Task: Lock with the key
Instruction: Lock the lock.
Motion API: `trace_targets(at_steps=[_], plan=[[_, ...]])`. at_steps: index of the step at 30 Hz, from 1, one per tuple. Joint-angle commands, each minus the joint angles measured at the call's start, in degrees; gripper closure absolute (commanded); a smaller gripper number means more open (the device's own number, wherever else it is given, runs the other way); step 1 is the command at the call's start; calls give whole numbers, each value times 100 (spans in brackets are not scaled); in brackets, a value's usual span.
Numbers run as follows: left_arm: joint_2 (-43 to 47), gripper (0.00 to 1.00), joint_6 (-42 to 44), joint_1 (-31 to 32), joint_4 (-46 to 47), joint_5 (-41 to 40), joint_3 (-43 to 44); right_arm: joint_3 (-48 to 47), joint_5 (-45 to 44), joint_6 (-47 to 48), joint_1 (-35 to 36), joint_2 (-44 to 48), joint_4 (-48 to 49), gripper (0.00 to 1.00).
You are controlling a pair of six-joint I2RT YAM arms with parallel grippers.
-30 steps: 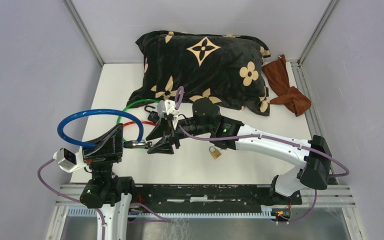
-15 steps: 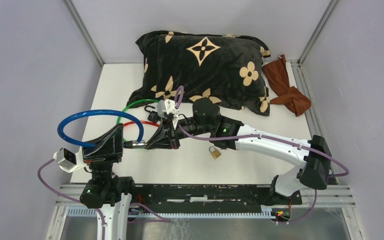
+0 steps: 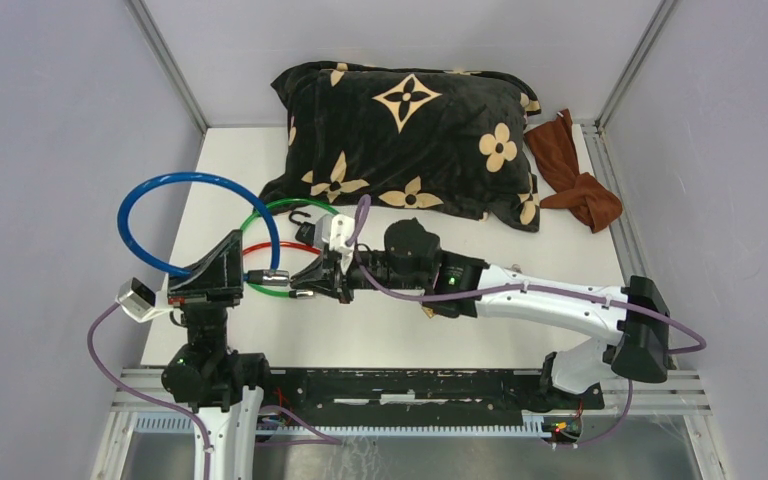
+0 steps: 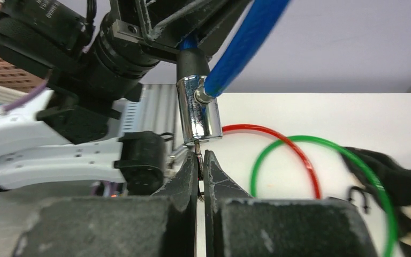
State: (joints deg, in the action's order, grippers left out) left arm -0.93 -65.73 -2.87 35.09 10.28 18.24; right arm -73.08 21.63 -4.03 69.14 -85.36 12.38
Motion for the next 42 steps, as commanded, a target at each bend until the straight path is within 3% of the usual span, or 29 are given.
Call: trace_targets(at_steps=[1, 5, 11, 20, 31, 42], plan=[[40, 98, -521, -19, -588, -109, -72, 275, -2186, 1300, 453, 467, 1027, 100], [40, 98, -544, -16, -650, -54, -75, 125, -3011, 2121, 669, 324, 942, 100], [40, 98, -588, -20, -682, -78, -101, -72, -3550, 2642, 802, 91, 776, 100], [38, 98, -201, -4, -396, -128, -89, 77, -3036, 2838, 721, 191, 437, 100], [40, 98, 437, -23, -44, -697, -87, 1892, -2748, 2359, 156, 1141, 921, 100], [40, 98, 683, -37, -221, -671, -76, 2520, -2670, 1983, -127, 1480, 946, 100]])
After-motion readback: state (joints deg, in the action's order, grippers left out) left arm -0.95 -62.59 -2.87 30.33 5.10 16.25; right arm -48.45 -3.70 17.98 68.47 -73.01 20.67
